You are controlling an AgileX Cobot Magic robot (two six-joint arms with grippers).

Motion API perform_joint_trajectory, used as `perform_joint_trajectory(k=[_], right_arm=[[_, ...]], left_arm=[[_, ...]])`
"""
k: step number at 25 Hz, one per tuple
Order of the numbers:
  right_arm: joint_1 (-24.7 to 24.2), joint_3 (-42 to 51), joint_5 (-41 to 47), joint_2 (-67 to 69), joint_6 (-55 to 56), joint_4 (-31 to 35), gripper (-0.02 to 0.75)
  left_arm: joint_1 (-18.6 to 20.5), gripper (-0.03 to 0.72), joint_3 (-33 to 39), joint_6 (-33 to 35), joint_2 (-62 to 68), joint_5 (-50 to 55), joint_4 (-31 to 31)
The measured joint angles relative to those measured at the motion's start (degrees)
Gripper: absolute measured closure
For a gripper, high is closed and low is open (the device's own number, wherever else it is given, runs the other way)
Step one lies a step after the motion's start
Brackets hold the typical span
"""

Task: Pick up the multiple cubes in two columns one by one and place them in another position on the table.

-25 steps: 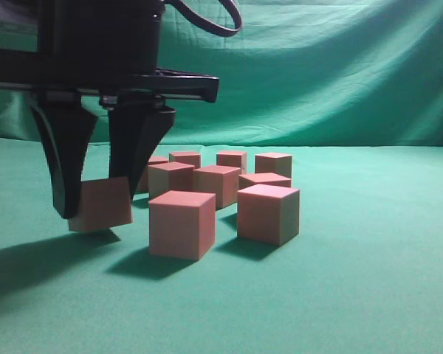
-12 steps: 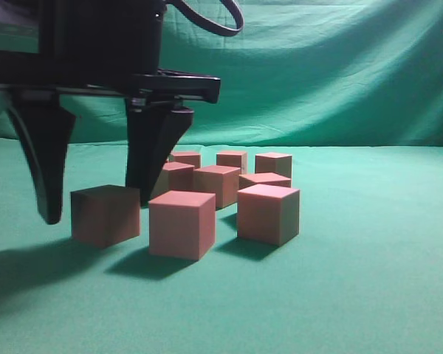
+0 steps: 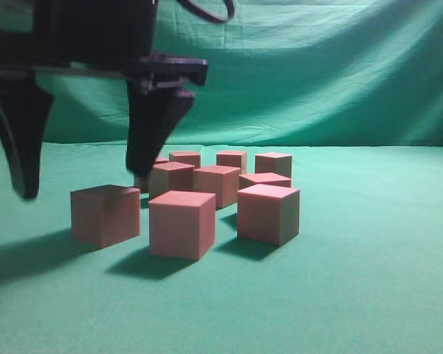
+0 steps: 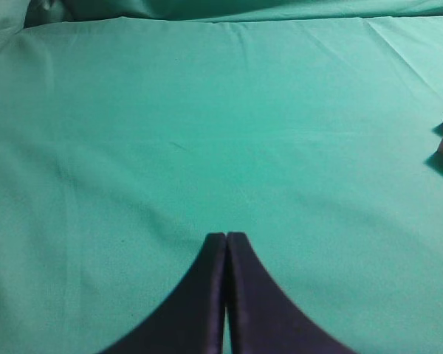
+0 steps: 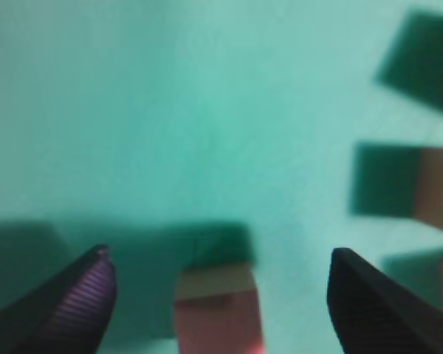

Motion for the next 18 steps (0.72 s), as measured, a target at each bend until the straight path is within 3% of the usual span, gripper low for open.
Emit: perform_joint_trajectory(k=[4,12,14,18], right_arm=[[0.0,-2.6,0.3,-3.4,-0.1,-3.6,0.2],[0.0,-12.7,5.4,-13.3,-0.2,-3.6,0.67],[0.0,-14.2,5.4,-16.3,-0.2,-2.8,0.738],[0.0,-15.2,5.1,-23.7,-0.3,-1.1,0.738]], left_arm=[[0.0,0.688,0.0,0.0,0.0,0.0,0.0],[0.0,0.688,0.0,0.0,0.0,0.0,0.0],[0.0,0.688,0.0,0.0,0.0,0.0,0.0],[0.0,0.688,0.0,0.0,0.0,0.0,0.0]])
